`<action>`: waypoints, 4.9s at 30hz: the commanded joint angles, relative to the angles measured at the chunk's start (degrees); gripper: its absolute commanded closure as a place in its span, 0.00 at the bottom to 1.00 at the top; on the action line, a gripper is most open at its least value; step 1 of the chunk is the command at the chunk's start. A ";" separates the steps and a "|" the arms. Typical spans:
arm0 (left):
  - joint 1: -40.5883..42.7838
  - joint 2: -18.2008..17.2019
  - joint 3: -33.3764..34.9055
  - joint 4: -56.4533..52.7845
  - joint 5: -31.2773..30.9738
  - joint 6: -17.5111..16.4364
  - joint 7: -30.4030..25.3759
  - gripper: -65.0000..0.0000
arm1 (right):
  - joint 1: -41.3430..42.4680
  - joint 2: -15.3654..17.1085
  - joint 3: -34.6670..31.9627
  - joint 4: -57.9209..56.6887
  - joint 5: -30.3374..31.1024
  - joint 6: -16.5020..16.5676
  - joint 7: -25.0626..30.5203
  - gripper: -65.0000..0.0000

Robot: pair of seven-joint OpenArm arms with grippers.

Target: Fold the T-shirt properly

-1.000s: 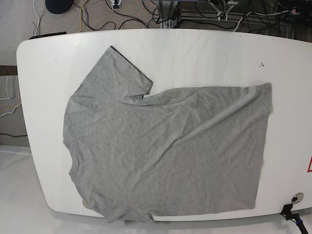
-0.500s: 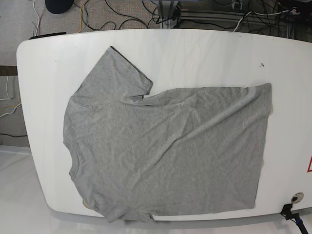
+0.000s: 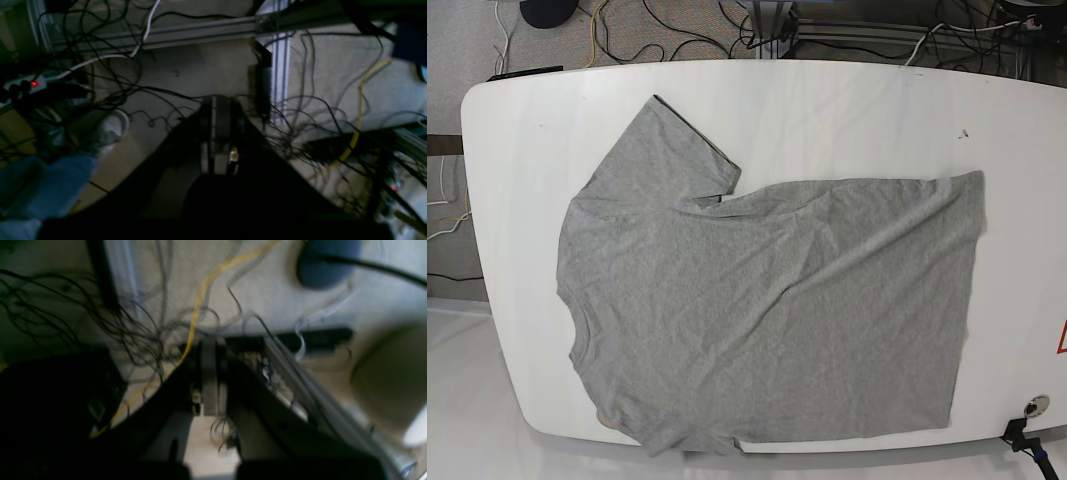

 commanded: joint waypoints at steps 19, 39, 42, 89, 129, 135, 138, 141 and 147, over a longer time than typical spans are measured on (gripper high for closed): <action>18.30 0.18 -1.28 34.35 -2.81 -1.40 -1.69 1.00 | -28.19 1.68 0.56 48.27 6.99 -0.87 -6.61 1.00; 13.64 -0.16 -20.66 63.34 -8.33 -1.72 10.23 1.00 | -26.73 0.64 13.89 78.35 4.17 -0.35 -23.96 1.00; 11.79 -0.39 -20.46 63.32 -8.25 -2.06 9.29 1.00 | -25.66 0.65 12.86 79.21 4.29 -1.29 -22.66 1.00; -29.06 -0.18 -28.82 29.19 -34.97 -6.23 36.45 0.49 | -0.65 0.33 29.90 79.15 32.25 11.24 -48.26 0.67; -38.56 0.55 -25.97 19.76 -33.98 -9.83 33.71 1.00 | -1.14 0.32 30.57 78.53 34.84 14.16 -48.81 0.67; -38.71 0.37 -29.53 22.62 -35.82 -17.53 39.19 1.00 | -0.03 1.48 30.70 78.57 34.87 19.06 -52.67 0.68; -38.39 0.44 -30.37 23.94 -36.09 -18.06 41.09 1.00 | 1.30 2.21 30.69 78.28 34.81 22.04 -54.62 0.67; -38.04 0.17 -30.20 23.09 -34.79 -17.97 41.53 1.00 | 1.17 1.98 30.47 78.14 34.89 20.70 -53.05 0.66; -37.73 0.10 -30.04 22.77 -34.74 -18.24 41.85 1.00 | 3.42 2.03 30.13 72.52 35.07 20.85 -50.77 0.66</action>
